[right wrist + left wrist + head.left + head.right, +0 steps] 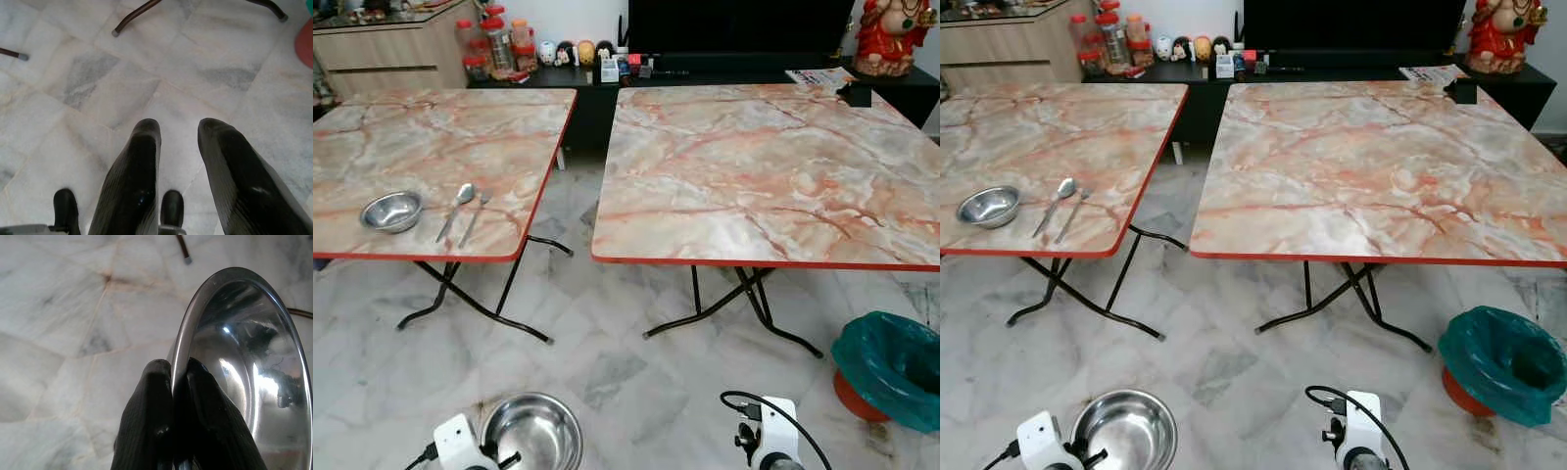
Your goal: Setting the table
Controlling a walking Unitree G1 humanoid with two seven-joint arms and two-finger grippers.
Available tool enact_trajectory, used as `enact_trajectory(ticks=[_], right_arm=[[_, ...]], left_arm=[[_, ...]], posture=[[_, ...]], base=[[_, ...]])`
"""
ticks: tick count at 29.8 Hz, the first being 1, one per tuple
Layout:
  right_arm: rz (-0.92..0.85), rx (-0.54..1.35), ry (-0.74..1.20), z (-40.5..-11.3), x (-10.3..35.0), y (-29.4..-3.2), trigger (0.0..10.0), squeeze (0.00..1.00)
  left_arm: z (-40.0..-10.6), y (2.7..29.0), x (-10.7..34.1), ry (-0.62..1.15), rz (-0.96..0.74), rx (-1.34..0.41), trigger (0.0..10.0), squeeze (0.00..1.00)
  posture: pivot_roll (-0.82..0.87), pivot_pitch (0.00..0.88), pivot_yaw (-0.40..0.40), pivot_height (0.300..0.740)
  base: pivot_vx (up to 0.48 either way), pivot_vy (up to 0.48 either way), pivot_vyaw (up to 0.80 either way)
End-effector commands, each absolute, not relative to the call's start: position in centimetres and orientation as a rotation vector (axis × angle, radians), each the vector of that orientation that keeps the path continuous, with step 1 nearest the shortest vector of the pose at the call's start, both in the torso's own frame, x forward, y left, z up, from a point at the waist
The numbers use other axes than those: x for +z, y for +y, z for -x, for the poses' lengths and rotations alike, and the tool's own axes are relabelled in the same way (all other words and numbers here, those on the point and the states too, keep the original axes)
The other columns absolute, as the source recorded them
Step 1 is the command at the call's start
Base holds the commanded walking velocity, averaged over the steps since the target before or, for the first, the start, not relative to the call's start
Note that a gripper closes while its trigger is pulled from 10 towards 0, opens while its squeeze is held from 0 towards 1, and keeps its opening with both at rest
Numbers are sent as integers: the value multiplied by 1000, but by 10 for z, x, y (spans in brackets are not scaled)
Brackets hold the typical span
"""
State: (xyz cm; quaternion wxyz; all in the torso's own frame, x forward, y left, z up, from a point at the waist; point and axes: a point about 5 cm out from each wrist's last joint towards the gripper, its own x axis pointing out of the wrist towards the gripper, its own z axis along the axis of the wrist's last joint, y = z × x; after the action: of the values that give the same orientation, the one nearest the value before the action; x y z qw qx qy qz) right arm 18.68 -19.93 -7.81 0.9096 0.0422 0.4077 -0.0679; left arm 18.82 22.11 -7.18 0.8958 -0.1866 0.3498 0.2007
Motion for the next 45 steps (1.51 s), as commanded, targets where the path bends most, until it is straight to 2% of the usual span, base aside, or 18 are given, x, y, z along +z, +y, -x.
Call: enact_trajectory(ticks=[1,9,24,37,45], right_arm=[[-95,-157,834,-189,-77,-201,10000,0],[-93,-150,833,-191,-76,-201,10000,0],[-95,-139,829,-194,-74,-202,10000,0],[-90,-135,839,-192,-76,-201,10000,0],[-84,-145,842,-191,-76,-204,10000,0]], left_arm=[[-187,223,-72,721,397,426,10000,0],[-188,221,-72,723,396,430,10000,0],[-187,217,-73,733,355,437,10000,0],[-183,221,-75,741,335,443,10000,0],[-179,227,-75,738,330,465,10000,0]], posture=[[36,24,25,740],[37,22,20,740],[36,20,6,740],[35,20,5,740],[28,1,9,740]], base=[[371,0,0],[373,0,0],[0,0,0],[0,-307,0],[257,-376,0]])
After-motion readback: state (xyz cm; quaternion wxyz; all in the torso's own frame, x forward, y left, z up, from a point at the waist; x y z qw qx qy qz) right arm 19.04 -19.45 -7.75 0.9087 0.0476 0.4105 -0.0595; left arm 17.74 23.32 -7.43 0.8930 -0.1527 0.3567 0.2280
